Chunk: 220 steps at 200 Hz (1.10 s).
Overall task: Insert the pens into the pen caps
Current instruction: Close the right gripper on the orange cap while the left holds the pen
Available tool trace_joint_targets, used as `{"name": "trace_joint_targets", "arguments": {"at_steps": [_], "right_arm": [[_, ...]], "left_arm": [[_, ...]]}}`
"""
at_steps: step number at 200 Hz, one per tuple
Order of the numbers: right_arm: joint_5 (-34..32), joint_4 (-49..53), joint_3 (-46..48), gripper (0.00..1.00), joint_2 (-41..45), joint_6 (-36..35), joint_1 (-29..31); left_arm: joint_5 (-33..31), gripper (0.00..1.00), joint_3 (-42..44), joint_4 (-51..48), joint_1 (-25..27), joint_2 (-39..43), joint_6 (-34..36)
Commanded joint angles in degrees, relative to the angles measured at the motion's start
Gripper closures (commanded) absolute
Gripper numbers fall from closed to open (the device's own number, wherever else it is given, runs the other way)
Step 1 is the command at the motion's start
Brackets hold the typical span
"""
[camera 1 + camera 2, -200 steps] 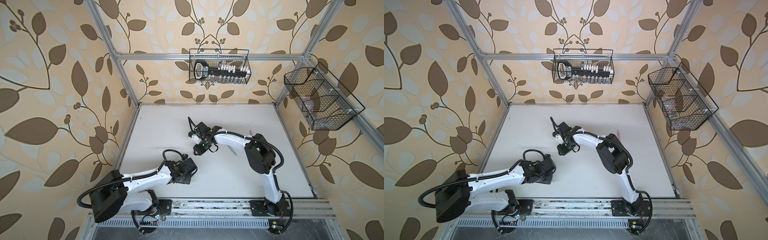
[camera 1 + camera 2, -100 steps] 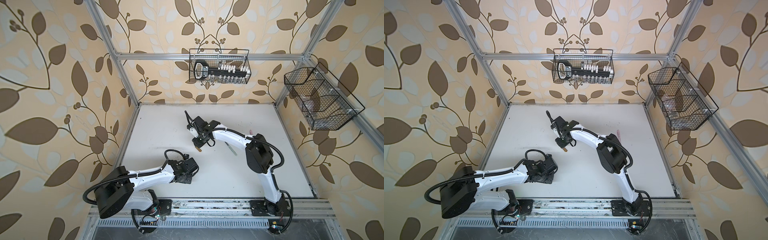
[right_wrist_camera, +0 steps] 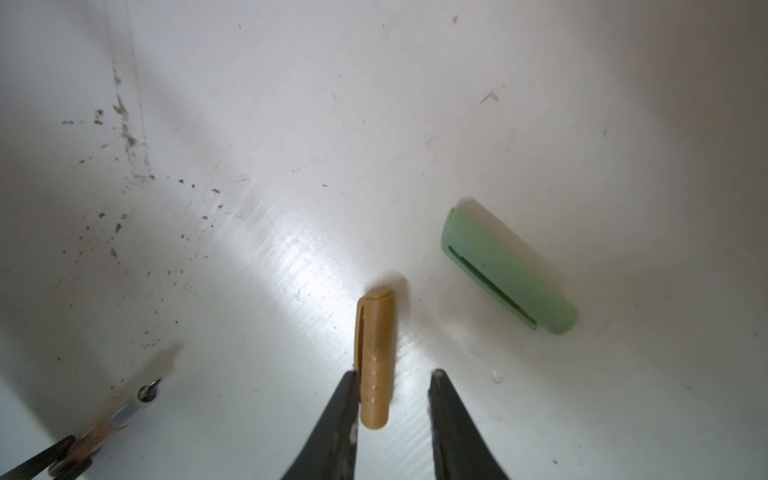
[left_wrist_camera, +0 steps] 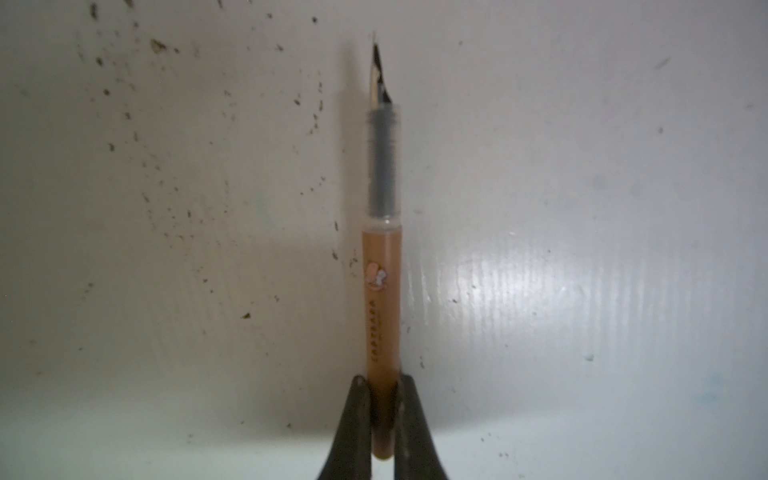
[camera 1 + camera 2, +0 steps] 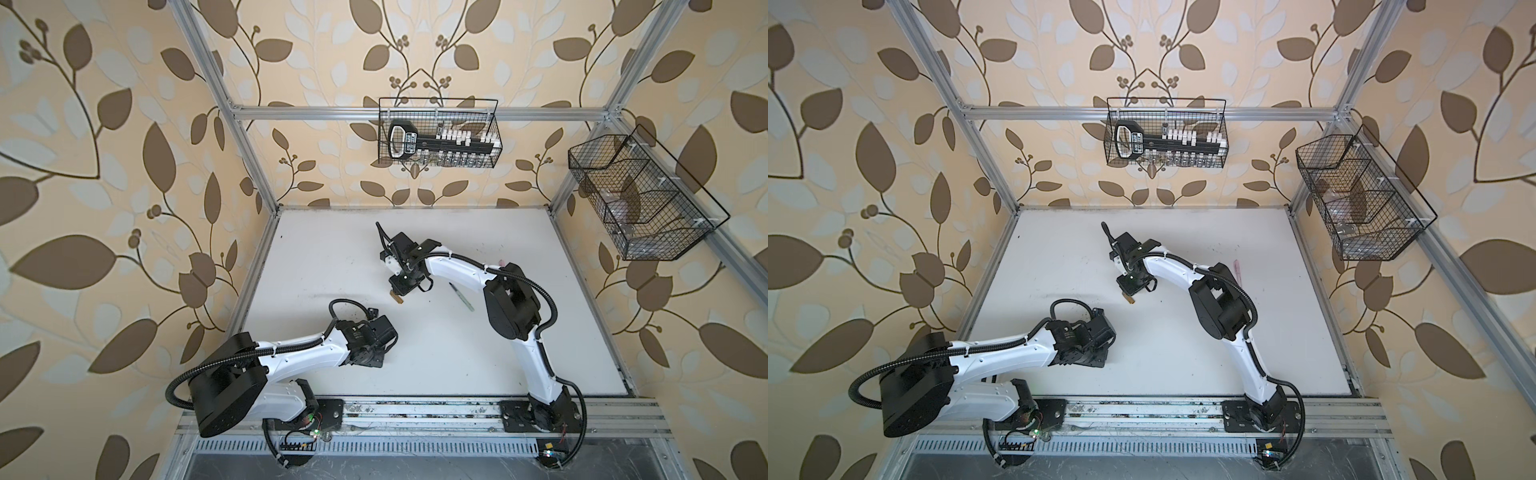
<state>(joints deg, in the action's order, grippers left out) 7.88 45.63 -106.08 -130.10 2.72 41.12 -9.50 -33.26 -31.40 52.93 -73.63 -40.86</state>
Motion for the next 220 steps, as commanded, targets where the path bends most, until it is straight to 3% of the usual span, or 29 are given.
{"name": "trace_joint_targets", "arguments": {"at_steps": [1,147,170,189,220], "right_arm": [[4.0,0.8,-1.3,0.69,-2.3,-1.5,0.1],[9.0,-0.7,-1.0,0.76,-5.5,-0.6,-2.6],[5.5,0.4,-1.3,0.76,-5.6,-1.4,-2.0],[4.1,0.9,-1.4,0.76,-5.5,-1.8,-1.6],[2.0,1.8,-1.9,0.77,-5.4,-2.1,-0.9]], "left_arm": [[-0.1,0.92,-1.1,0.3,0.2,-0.8,-0.6],[-0.5,0.91,-1.2,-0.8,0.2,-0.9,-0.4],[-0.5,0.84,-1.1,-0.8,0.2,-1.1,-0.5],[-0.6,0.64,-1.1,-0.9,0.2,-0.8,-0.6],[-1.3,0.60,-1.1,-1.5,0.2,-0.9,-1.1]]}}
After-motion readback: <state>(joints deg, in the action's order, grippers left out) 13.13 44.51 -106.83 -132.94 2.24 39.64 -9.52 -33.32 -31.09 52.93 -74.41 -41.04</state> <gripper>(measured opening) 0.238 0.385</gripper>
